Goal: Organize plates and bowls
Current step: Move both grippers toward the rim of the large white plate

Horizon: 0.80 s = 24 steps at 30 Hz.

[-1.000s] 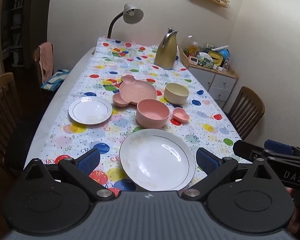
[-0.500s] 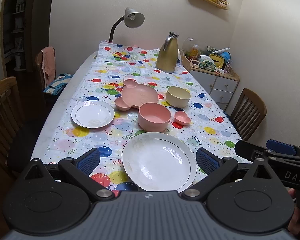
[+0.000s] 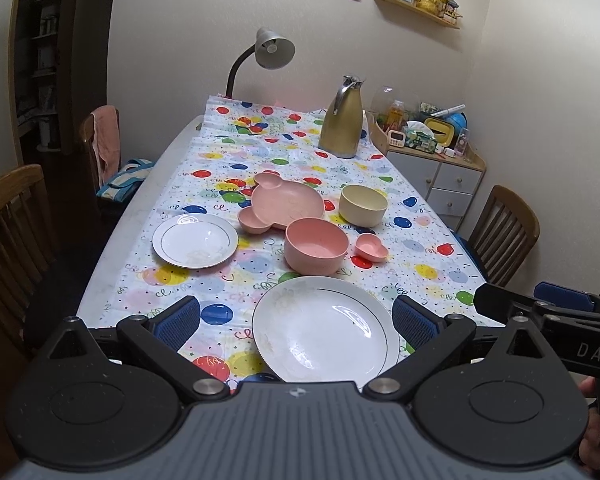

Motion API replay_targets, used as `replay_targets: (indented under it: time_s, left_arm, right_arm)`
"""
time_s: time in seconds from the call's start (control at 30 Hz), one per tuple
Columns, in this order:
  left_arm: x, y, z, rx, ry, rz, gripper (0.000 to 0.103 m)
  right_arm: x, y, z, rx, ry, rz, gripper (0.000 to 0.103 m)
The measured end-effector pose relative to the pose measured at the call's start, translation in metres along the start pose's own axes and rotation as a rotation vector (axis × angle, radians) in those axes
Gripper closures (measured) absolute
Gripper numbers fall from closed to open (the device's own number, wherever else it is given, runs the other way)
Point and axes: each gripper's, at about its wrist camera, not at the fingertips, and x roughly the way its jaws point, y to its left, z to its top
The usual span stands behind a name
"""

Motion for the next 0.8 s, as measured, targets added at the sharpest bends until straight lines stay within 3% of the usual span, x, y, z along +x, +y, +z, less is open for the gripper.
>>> replay_targets:
  time_s: [0.8]
  left_arm:
    - [0.0060,-0.0064,-0.0010,0.009,0.038,0.013,0.000]
  right_arm:
    - [0.0017,-0.0021,-0.0021,-0.001,0.042,0.025,0.009]
